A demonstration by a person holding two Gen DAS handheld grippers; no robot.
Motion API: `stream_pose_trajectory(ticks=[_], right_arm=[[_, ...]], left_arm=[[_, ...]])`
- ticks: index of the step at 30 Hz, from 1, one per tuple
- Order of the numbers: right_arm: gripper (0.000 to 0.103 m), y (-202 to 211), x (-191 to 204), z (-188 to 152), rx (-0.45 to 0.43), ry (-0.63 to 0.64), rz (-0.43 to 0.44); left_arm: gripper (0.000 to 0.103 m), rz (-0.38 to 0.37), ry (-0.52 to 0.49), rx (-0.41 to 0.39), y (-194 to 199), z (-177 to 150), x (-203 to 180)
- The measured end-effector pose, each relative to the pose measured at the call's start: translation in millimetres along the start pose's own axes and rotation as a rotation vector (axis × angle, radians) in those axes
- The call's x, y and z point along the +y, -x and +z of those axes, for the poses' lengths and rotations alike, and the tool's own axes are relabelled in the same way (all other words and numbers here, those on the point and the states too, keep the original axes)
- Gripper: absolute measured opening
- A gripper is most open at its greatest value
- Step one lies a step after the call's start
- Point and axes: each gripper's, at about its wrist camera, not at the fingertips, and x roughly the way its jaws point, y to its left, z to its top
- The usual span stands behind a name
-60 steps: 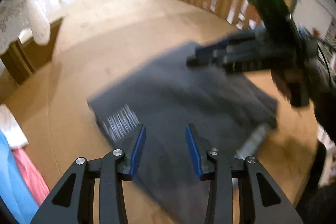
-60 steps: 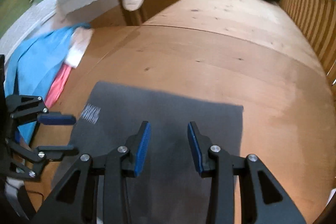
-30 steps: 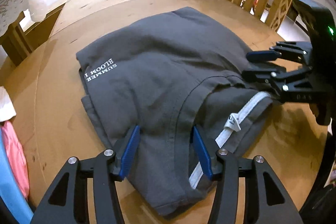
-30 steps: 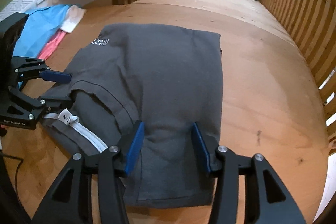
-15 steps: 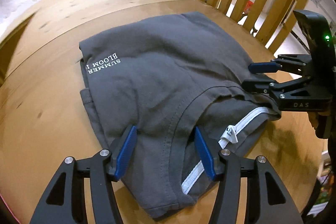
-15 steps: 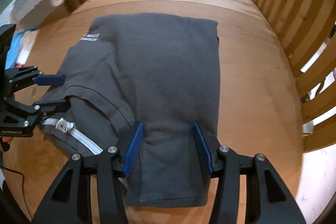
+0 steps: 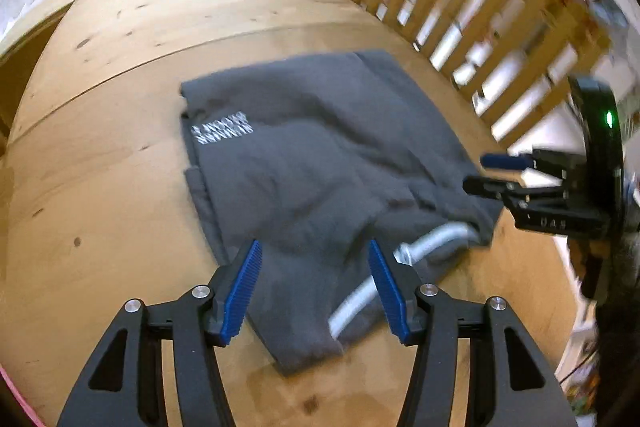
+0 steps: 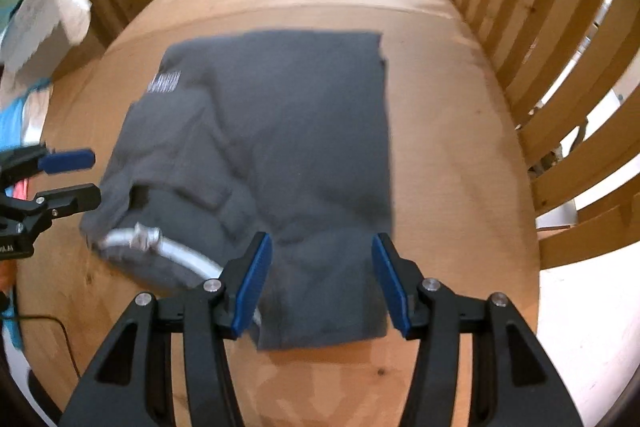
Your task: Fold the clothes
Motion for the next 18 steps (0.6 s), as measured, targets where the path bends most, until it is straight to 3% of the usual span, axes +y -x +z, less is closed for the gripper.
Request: stream_pose_trajectory(ticks=[2, 5, 9, 11, 14, 18], right_arm=[[0.052, -10.8, 4.7, -1.7, 0.011, 0.023, -0.016], [0.063, -20.9, 6.5, -0.1, -0.016, 0.042, -0.041], [0.068, -25.0, -5.3, 9.7, -0.016, 0.005, -0.007], [0.076, -27.5, -12.4, 16.5, -0.024, -0.01, -0.028], [0.078, -34.0, -35.3, 35.5, -0.028, -0.066, -0.027], [0.078, -43.8, -41.3, 74.9, -0.019, -0.048, -0.122]], left_arm=[[0.053, 0.039, -0.06, 0.03, -11.8, -7.6, -11.5], [0.053, 0.046, -0.041, 0.08, -35.8, -13.0, -4.6], [0.057, 0.087, -0.095, 0.037, -47.0, -4.0, -3.9], [0.058, 0.097, -0.108, 0.025, -53.5, 6.4, -3.4], [0.06, 0.107, -0.117, -0.003, -66.6, 27.3, -3.6], [0.061, 0.102, -0.12, -0.053, -81.9, 51.5, -5.3]])
